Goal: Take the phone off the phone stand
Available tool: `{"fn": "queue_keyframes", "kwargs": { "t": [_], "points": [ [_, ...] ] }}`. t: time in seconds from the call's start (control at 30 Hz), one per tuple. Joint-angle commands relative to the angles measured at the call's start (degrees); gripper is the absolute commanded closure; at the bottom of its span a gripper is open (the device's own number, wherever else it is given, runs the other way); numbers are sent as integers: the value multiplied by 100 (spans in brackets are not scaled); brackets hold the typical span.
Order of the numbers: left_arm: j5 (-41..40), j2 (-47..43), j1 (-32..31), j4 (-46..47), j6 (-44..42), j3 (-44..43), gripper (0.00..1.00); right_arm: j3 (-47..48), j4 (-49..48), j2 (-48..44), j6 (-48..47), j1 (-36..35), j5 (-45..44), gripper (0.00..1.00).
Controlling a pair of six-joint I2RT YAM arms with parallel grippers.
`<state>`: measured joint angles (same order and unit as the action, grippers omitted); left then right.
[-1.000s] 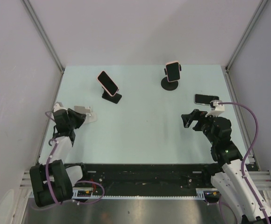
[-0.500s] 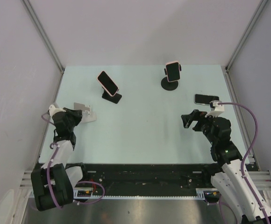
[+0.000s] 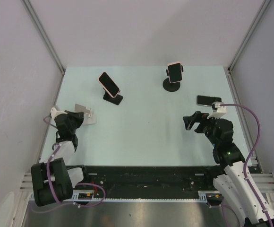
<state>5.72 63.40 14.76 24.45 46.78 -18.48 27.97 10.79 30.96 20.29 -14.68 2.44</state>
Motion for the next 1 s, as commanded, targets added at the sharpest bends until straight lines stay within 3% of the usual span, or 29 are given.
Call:
{"fn": "queue_keyframes", "kwargs": {
  "t": [0.0, 0.33, 0.7, 0.97],
  "points": [
    [-141, -3, 26, 534, 33, -129, 98, -2, -252, 7, -69, -35, 37, 2],
    [-124, 725, 123, 1640, -178, -1157, 100, -63, -393, -20, -183, -18, 353, 2],
    [1229, 3581, 457, 3134, 67, -3345, 100, -195, -859, -64, -439, -9, 1118, 5],
    [1924, 5059, 685, 3172, 76, -4664, 100, -204, -1026, 85, -562, -18, 1373, 3]
  ]
}}
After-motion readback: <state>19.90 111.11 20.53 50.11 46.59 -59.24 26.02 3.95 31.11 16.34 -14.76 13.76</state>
